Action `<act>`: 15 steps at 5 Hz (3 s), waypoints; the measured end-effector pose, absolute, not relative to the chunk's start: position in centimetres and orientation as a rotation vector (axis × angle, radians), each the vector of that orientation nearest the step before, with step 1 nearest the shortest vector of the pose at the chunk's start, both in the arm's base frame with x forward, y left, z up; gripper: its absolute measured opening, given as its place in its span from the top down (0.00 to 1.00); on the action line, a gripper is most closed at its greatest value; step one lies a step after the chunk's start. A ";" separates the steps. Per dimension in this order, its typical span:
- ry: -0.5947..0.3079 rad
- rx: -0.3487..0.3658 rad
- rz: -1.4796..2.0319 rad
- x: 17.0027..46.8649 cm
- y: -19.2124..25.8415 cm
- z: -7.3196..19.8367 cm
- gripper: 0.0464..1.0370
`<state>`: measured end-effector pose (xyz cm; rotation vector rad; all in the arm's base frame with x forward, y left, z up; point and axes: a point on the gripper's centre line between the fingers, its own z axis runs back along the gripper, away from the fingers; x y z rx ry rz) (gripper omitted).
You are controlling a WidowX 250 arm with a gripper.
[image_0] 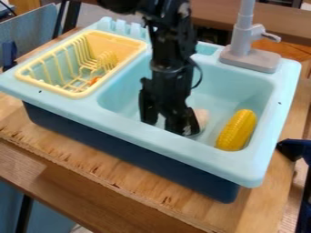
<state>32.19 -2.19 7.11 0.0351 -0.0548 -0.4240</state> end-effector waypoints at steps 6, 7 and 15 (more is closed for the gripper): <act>-0.154 -0.156 -0.396 35.6 -6.3 6.8 0.33; -0.148 -0.156 -0.373 35.5 -5.9 6.7 0.50; 0.028 -0.065 -0.219 35.4 0.4 7.2 0.60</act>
